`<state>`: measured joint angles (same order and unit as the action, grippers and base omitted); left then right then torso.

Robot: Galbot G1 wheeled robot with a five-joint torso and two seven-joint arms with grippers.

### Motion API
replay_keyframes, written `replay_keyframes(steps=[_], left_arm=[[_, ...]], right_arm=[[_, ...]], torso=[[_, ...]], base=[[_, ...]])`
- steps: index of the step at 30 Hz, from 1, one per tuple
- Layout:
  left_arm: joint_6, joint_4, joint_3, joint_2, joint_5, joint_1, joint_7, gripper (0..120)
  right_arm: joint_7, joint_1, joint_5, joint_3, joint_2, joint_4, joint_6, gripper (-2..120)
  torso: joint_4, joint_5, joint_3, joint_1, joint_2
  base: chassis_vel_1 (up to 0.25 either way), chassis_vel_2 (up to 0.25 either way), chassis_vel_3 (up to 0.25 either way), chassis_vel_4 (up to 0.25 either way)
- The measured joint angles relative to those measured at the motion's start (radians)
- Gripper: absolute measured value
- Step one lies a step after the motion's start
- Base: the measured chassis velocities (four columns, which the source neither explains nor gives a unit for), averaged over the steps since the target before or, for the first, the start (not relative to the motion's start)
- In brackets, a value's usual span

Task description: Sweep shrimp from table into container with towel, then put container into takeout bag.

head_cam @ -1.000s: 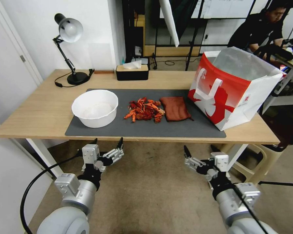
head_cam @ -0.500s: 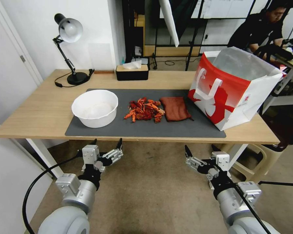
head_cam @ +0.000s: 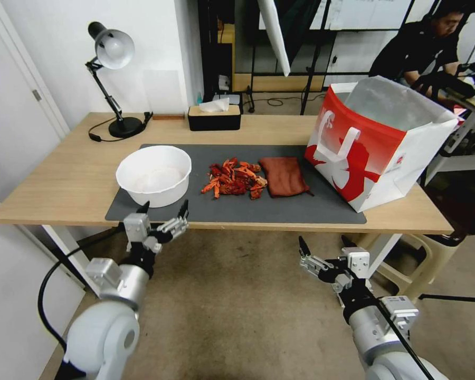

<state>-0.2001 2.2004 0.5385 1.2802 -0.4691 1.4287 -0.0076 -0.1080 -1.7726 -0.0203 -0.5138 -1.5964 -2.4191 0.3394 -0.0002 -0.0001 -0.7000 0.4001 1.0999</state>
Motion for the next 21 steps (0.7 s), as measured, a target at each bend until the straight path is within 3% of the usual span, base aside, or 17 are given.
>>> replay_keyframes(steps=[5,6,9,10,13,14,17,18,21], left_arm=[[-0.016,-0.05,0.014,-0.089,-0.049,-0.066,0.0,100],[-0.016,-0.05,0.014,-0.089,-0.049,-0.066,0.0,100],[-0.037,-0.097,0.008,-0.167,-0.108,-0.125,-0.009,100],[-0.037,-0.097,0.008,-0.167,-0.108,-0.125,-0.009,100],[-0.047,-0.151,0.002,-0.274,-0.153,-0.19,-0.002,100],[-0.047,-0.151,0.002,-0.274,-0.153,-0.19,-0.002,100],[-0.056,-0.206,-0.006,-0.373,-0.179,-0.269,0.038,100],[-0.056,-0.206,-0.006,-0.373,-0.179,-0.269,0.038,100],[-0.067,-0.259,-0.014,-0.443,-0.186,-0.347,0.136,100]], right_arm=[[0.0,-0.001,0.008,0.004,-0.002,0.007,-0.004,100],[0.0,-0.001,0.008,0.004,-0.002,0.007,-0.004,100],[-0.004,0.003,0.014,0.004,-0.007,0.02,-0.013,100],[-0.004,0.003,0.014,0.004,-0.007,0.02,-0.013,100],[-0.01,0.012,0.017,0.004,-0.011,0.037,-0.021,100],[-0.01,0.012,0.017,0.004,-0.011,0.037,-0.021,100],[-0.013,0.016,0.024,0.004,-0.011,0.05,-0.024,100],[-0.013,0.016,0.024,0.004,-0.011,0.05,-0.024,100],[-0.014,0.016,0.03,0.004,-0.012,0.058,-0.027,100]], torso=[[0.0002,-0.0002,0.0,0.0,0.0],[0.0002,-0.0002,0.0,0.0,0.0],[0.0001,-0.0002,0.0,0.0,0.0],[0.0001,-0.0002,0.0,0.0,0.0],[0.0002,0.0,0.0,0.0,0.0],[0.0002,0.0,0.0,0.0,0.0],[0.0001,-0.0001,0.0,0.0,0.0],[0.0001,-0.0001,0.0,0.0,0.0],[0.0001,-0.0002,0.0,0.0,0.0]], base=[[0.0,0.0,0.0,0.0],[0.0,0.0,0.0,0.0],[0.0,0.0,0.0,0.0],[0.0,0.0,0.0,0.0],[0.0,0.0,0.0,0.0],[0.0,0.0,0.0,0.0],[0.0,0.0,0.0,0.0],[0.0,0.0,0.0,0.0],[0.0,0.0,0.0,0.0]])
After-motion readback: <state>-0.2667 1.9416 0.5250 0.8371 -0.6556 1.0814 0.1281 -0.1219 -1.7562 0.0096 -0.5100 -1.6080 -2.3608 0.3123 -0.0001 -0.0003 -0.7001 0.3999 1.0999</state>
